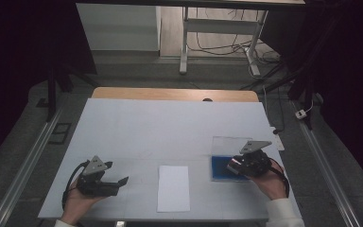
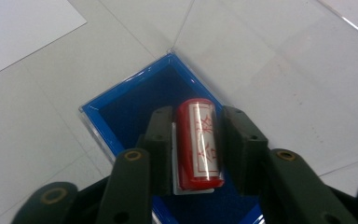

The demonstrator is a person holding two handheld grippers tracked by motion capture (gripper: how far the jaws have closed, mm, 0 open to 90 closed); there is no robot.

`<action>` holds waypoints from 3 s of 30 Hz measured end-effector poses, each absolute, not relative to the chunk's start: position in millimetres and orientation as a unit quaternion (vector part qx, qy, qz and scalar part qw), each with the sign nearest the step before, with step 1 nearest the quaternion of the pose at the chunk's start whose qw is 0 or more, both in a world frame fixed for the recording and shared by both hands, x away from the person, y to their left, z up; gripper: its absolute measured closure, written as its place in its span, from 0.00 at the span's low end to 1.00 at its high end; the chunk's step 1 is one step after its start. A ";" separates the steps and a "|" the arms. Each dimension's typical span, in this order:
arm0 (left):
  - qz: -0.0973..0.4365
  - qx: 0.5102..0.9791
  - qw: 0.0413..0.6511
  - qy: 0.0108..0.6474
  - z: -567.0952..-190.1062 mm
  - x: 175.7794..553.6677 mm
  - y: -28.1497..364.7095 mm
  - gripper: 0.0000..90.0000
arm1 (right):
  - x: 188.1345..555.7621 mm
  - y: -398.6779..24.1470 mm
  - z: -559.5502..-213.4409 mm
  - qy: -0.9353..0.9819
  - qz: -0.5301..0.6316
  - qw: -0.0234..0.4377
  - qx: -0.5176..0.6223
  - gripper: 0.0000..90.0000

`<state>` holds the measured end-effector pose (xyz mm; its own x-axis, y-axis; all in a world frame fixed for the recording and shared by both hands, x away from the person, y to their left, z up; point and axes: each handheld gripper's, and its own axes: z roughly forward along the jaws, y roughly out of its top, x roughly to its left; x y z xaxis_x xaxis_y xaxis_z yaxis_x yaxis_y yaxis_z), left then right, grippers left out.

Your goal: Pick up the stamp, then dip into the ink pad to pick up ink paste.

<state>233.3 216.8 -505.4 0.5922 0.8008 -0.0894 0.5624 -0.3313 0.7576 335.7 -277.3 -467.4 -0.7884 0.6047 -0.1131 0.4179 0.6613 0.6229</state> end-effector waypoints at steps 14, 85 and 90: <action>0.153 0.801 0.391 0.427 -506.2 233.9 219.1 0.18 | 335.5 -276.1 -467.5 0.900 0.298 0.153 0.280 0.78; 0.158 0.808 0.384 0.419 -505.0 234.3 217.8 0.19 | 319.6 -265.6 -432.6 0.873 0.357 0.185 0.277 0.78; 0.159 0.808 0.383 0.419 -505.3 234.2 217.7 0.19 | 324.2 -265.4 -442.8 0.879 0.340 0.178 0.283 0.78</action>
<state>234.2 217.7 -505.3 0.5992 0.7980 -0.0642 0.5549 -0.3563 0.7517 324.2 -265.4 -442.8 -0.7757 0.6195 -0.1204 0.3766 0.6074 0.6994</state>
